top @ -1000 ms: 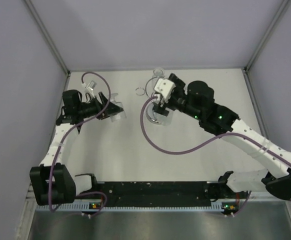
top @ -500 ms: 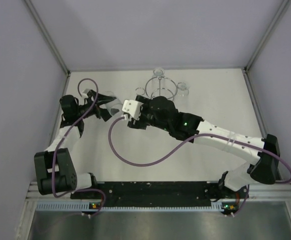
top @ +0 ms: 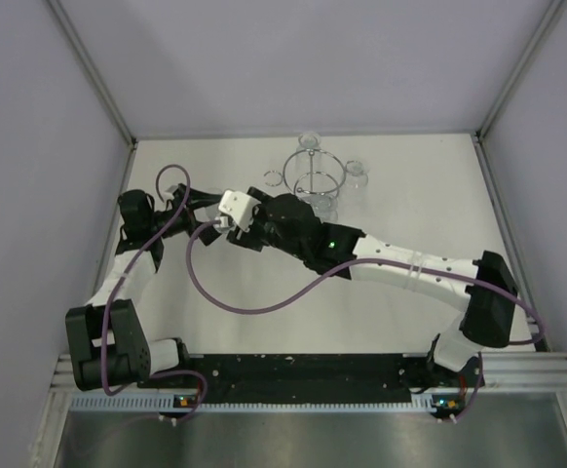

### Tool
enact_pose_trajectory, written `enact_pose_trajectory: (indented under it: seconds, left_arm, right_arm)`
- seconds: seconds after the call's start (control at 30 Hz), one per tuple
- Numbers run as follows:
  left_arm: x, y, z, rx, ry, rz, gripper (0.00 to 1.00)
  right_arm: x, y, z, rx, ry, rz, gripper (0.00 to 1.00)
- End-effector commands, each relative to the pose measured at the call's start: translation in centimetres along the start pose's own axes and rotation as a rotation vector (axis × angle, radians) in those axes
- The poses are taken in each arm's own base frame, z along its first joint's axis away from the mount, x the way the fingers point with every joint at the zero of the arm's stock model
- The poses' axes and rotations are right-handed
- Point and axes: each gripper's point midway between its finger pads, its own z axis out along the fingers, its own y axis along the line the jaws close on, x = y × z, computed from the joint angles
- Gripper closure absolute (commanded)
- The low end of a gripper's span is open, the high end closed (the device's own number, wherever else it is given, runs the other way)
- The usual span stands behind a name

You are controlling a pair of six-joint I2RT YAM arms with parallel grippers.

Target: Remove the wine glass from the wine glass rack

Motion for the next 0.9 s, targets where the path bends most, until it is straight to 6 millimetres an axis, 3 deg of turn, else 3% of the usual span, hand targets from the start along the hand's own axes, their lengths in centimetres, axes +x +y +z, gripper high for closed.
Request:
enact_pose_trajectory:
  seconds: [0.0,0.13,0.37,0.43,0.5,0.53,0.87]
  left_arm:
    - [1.2,-1.4,-0.4,0.031,0.025,0.065,1.00]
    - [1.2,-1.4,-0.4,0.031,0.025,0.065,1.00]
    - [1.2,-1.4,-0.4,0.031,0.025,0.065,1.00]
    - [1.2,-1.4,-0.4,0.031,0.025,0.065,1.00]
    - [1.2,-1.4,-0.4,0.031,0.025,0.065,1.00]
    - [1.2,-1.4,-0.4,0.031,0.025,0.065,1.00]
    - [1.2,-1.4,-0.4,0.031,0.025,0.065,1.00]
  right_arm:
    - [-3.9,-2.0,0.9,0.110,-0.098,0.115,0.39]
    - [-4.0,-3.5,1.7,0.213,-0.104,0.146,0.41]
    - [-3.3,-2.3,4.2,0.194,-0.085,0.169,0.50]
    - [-3.1,-2.0,4.7,0.188,-0.077,0.174,0.69]
    - [-2.9,-1.8,4.9,0.183,-0.074,0.179,0.98]
    - [-2.8,-1.7,5.0,0.177,-0.071,0.177,1.00]
    - [-2.4,-2.8,4.2,0.162,-0.068,0.171,1.00]
